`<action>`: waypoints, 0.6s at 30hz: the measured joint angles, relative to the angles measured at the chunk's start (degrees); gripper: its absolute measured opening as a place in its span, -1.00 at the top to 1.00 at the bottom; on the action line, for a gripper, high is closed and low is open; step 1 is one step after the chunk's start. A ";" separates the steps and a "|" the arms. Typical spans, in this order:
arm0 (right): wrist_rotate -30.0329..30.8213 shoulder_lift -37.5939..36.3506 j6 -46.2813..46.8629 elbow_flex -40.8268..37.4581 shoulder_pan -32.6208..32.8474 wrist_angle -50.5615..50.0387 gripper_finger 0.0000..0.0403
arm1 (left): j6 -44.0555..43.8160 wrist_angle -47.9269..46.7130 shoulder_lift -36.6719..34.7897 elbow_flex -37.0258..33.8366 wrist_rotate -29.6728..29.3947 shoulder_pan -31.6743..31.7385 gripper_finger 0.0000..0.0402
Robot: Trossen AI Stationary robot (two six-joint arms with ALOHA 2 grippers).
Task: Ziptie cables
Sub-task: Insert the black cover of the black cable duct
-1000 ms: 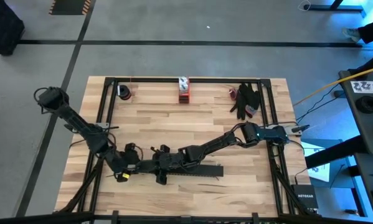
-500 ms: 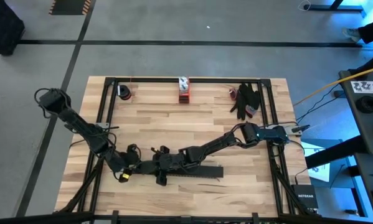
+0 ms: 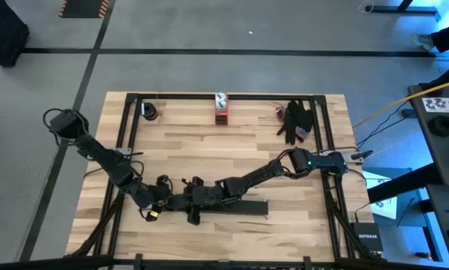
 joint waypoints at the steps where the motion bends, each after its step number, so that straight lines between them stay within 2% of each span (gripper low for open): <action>1: 0.26 0.39 0.02 0.08 0.00 0.30 -0.14 | 0.49 -0.15 0.00 0.18 0.22 0.33 -0.17; 5: -0.52 2.97 0.48 3.68 -0.19 0.80 -0.14 | 0.97 0.19 0.00 0.66 0.97 1.75 -0.22; 9: -0.45 5.05 0.11 8.33 -0.28 -4.02 -0.14 | 1.15 0.23 -0.02 0.78 1.98 2.77 -0.24; 18: -1.80 5.10 -0.78 8.94 -0.27 -6.43 -0.14 | -2.27 -3.40 -1.10 1.11 5.09 2.84 -0.25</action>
